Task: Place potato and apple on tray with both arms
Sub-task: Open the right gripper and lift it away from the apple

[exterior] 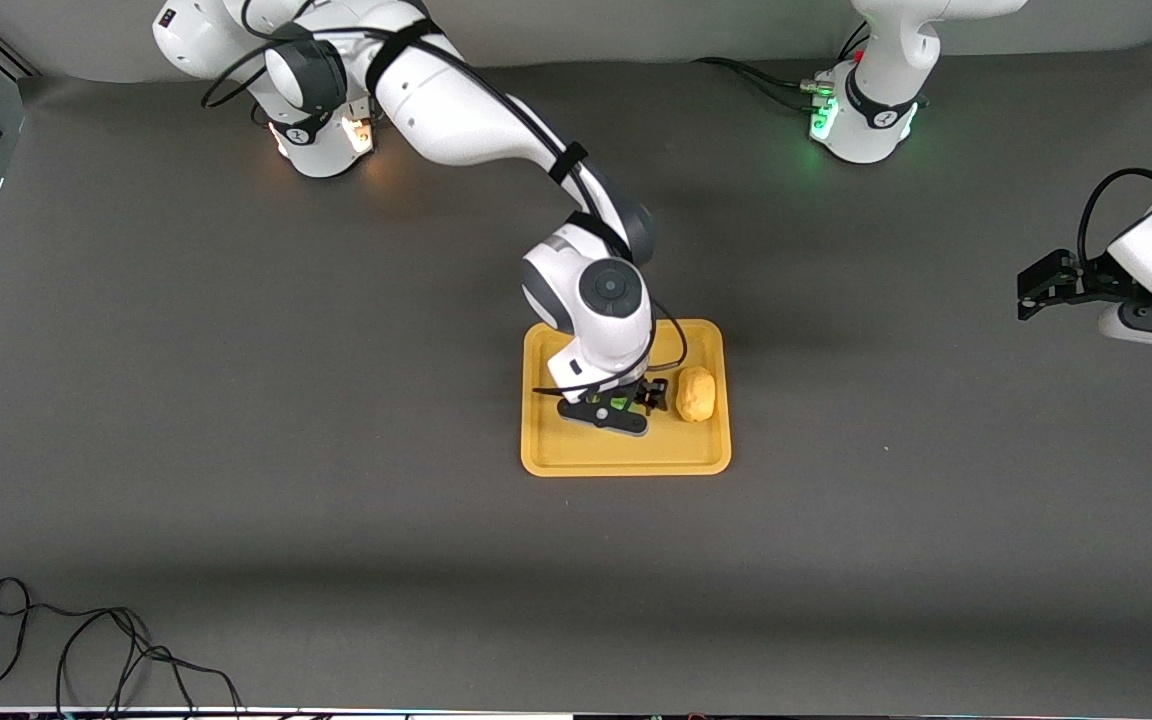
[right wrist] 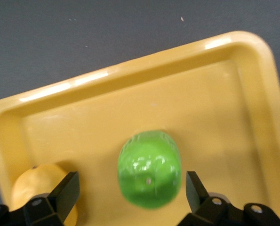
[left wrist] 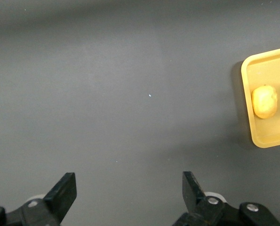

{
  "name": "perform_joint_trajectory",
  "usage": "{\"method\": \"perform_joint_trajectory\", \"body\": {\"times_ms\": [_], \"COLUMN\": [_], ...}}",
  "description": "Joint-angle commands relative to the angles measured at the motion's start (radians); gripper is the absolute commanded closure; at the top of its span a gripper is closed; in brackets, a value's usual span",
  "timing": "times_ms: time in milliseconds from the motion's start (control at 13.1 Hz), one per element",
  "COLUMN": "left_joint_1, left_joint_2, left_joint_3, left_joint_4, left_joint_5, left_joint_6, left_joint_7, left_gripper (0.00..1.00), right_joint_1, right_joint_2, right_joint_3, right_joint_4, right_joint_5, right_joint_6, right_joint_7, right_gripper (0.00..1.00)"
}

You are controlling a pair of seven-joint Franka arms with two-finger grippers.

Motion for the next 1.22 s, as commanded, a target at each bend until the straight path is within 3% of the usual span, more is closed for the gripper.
{"method": "perform_joint_trajectory", "body": {"times_ms": [0, 153, 305, 458, 611, 687, 916, 1145], "left_joint_1": [0.01, 0.031, 0.031, 0.03, 0.03, 0.03, 0.042, 0.063], "left_joint_2": [0.003, 0.004, 0.004, 0.006, 0.012, 0.017, 0.018, 0.014], "left_joint_3": [0.01, 0.01, 0.01, 0.01, 0.01, 0.01, 0.012, 0.01], "left_joint_4": [0.014, 0.014, 0.013, 0.011, 0.011, 0.013, 0.016, 0.016], "left_joint_5": [-0.021, -0.021, -0.019, -0.019, -0.019, -0.019, -0.019, -0.021], "left_joint_6": [-0.022, -0.025, -0.033, -0.036, -0.035, -0.024, -0.027, -0.035], "left_joint_7": [-0.022, -0.022, -0.03, -0.031, -0.031, -0.033, -0.024, -0.022], "left_gripper": [0.0, 0.0, 0.0, 0.0, 0.0, 0.0, 0.0, 0.0], "right_joint_1": [-0.005, -0.021, -0.022, -0.026, -0.124, -0.191, -0.511, -0.742], "right_joint_2": [-0.175, -0.28, -0.391, -0.539, -0.7, -0.776, -0.929, -0.993], "right_joint_3": [-0.01, -0.016, -0.061, -0.109, -0.088, -0.054, 0.178, 0.276], "right_joint_4": [-0.019, -0.03, -0.078, -0.233, -0.399, -0.474, -0.628, -0.692], "right_joint_5": [-0.006, -0.019, -0.019, -0.022, -0.068, -0.102, -0.189, -0.214], "right_joint_6": [-0.17, -0.279, -0.397, -0.415, -0.407, -0.404, -0.402, -0.407], "right_joint_7": [0.022, 0.01, -0.051, -0.177, -0.31, -0.385, -0.487, -0.648], "right_gripper": [0.0, 0.0, 0.0, 0.0, 0.0, 0.0, 0.0, 0.0]}}
